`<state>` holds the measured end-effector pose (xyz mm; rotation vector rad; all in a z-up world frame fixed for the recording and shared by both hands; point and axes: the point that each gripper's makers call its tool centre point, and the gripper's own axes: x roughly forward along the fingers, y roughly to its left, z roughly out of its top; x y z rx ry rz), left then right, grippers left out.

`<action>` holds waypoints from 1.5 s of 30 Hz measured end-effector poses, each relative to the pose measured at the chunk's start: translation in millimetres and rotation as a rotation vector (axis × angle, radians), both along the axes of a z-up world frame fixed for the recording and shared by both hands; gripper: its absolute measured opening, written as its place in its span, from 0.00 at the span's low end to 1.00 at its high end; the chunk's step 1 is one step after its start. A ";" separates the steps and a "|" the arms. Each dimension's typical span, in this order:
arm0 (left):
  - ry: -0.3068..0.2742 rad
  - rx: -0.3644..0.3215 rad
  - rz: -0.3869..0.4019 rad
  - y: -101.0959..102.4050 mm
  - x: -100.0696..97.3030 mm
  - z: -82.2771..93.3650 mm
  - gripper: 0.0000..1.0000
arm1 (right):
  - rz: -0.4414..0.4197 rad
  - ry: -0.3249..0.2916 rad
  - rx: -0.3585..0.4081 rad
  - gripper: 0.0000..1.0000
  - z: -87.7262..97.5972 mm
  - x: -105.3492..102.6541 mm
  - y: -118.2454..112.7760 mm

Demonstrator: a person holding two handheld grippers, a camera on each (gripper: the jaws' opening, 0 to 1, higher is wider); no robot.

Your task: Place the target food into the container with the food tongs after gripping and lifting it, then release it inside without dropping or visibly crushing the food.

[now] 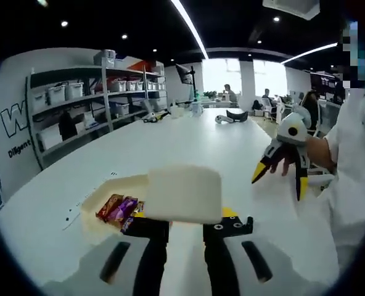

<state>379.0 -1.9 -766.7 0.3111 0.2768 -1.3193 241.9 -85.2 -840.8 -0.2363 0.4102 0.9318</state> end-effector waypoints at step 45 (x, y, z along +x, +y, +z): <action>0.065 -0.011 -0.172 -13.7 -74.5 -57.7 0.20 | 0.005 0.013 -0.004 0.67 -4.3 -2.9 2.0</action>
